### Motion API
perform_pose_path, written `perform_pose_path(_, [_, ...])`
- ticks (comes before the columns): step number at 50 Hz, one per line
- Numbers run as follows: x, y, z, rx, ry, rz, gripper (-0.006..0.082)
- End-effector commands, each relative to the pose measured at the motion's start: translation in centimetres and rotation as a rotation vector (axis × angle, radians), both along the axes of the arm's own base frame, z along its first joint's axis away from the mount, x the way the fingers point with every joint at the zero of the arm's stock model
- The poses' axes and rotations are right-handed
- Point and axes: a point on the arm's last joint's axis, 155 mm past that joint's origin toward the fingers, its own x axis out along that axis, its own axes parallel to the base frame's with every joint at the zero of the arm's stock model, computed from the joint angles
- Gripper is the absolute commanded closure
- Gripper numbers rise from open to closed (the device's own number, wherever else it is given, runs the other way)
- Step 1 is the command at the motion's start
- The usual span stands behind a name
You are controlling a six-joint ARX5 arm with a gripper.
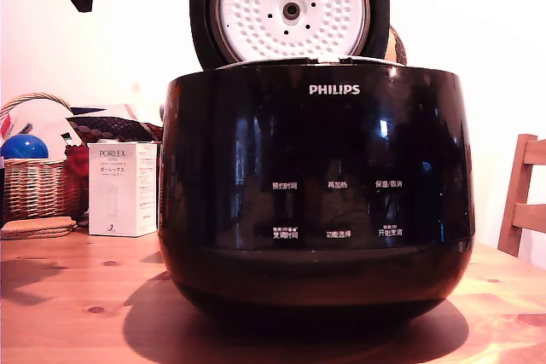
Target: Close the rice cooker by pressing the lid down with medium force
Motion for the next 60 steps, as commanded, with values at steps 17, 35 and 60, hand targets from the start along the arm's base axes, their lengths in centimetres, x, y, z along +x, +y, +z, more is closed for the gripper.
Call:
perform_pose_path(17, [0.7,2.3,0.4,-0.007,-0.015,0.066,0.0790])
perform_pose_path(35, [6.5,1.4,4.7,-0.135,-0.278,0.085,0.0790])
perform_pose_path(60, [9.1,-8.6,12.0,-0.649,-0.456,-0.236,0.0791])
